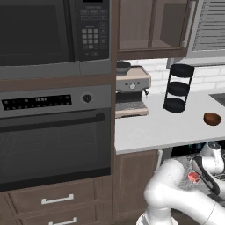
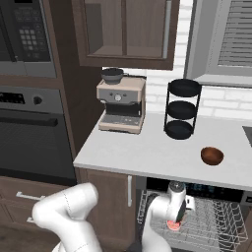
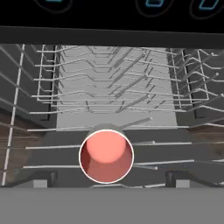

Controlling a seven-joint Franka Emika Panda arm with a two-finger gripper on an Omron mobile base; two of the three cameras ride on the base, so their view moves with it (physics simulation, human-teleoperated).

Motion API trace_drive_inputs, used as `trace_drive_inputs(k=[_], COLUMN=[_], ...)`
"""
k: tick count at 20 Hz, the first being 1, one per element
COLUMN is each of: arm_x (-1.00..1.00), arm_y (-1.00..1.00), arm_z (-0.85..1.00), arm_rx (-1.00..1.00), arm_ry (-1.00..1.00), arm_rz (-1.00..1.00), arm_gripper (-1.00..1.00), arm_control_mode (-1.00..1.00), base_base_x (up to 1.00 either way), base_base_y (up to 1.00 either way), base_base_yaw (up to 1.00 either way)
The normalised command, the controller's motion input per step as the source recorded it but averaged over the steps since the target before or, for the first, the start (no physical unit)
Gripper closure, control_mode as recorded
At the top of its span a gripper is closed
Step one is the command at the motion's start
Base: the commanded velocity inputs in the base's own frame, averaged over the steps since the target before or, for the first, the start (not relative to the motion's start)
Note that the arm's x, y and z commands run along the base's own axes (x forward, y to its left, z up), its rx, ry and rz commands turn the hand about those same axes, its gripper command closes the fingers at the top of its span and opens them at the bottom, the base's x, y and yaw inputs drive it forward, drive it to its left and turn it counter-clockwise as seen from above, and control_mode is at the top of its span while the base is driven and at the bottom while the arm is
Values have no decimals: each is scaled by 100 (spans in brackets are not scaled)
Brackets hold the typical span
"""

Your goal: Pick up the cup and bowl from the counter, place them in the dishwasher, and close the dishwasher door.

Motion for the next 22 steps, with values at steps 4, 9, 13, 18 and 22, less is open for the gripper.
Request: trace_drive_inputs(k=[4,9,13,18,22], arm_x=[0,7,0,38,42], arm_y=[-65,-44,-20,-3,0], arm_z=[100,97,57,65,91], arm_rx=[35,4,-28,-36,-23], arm_ry=[0,6,0,2,2], arm_rz=[-11,-11,-16,-14,-11], arm_gripper=[-100,-100,-100,-100,-100], arm_control_mode=[-100,-100,-100,-100,-100], base_base_x=[0,0,0,0,0], base_base_y=[0,0,0,0,0], base_base_yaw=[0,0,0,0,0])
